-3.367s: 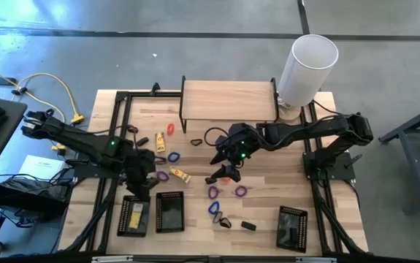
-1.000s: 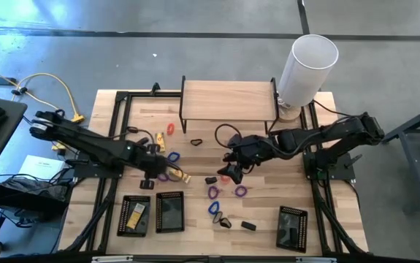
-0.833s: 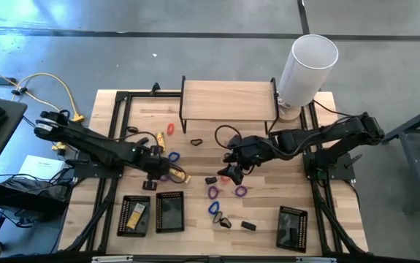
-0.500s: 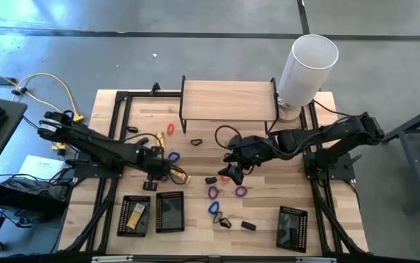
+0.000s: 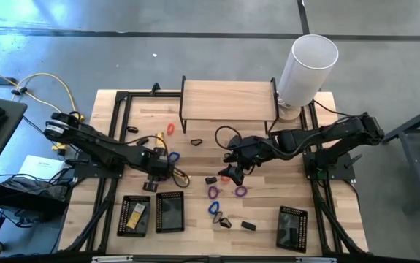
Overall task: Pick & Place Office Desk Supplies
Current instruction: Put the violet spring key chain into the middle black basket
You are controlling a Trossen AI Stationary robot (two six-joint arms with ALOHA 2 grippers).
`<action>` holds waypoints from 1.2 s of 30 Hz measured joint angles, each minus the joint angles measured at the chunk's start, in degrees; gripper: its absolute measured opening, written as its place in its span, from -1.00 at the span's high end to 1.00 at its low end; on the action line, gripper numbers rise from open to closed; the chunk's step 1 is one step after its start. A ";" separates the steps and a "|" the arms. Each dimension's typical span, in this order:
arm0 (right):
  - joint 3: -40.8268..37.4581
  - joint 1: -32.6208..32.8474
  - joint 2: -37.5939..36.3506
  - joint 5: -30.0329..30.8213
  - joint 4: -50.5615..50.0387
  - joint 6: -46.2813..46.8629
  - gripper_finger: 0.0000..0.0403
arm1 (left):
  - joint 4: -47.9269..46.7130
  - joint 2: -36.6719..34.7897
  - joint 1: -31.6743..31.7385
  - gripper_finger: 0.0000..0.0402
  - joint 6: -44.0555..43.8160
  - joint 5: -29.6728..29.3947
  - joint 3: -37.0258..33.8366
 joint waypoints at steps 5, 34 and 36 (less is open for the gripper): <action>-0.01 0.01 0.00 0.03 -0.02 0.00 -0.48 | 0.10 1.27 -0.30 0.68 0.34 -1.94 0.02; 0.00 4.20 0.02 13.53 0.72 3.25 -0.48 | -20.47 -14.58 -6.90 0.99 -18.05 -4.51 9.81; -0.01 4.45 0.02 15.22 1.24 3.09 -0.48 | -27.11 -14.89 -7.91 0.99 -20.43 -4.58 13.58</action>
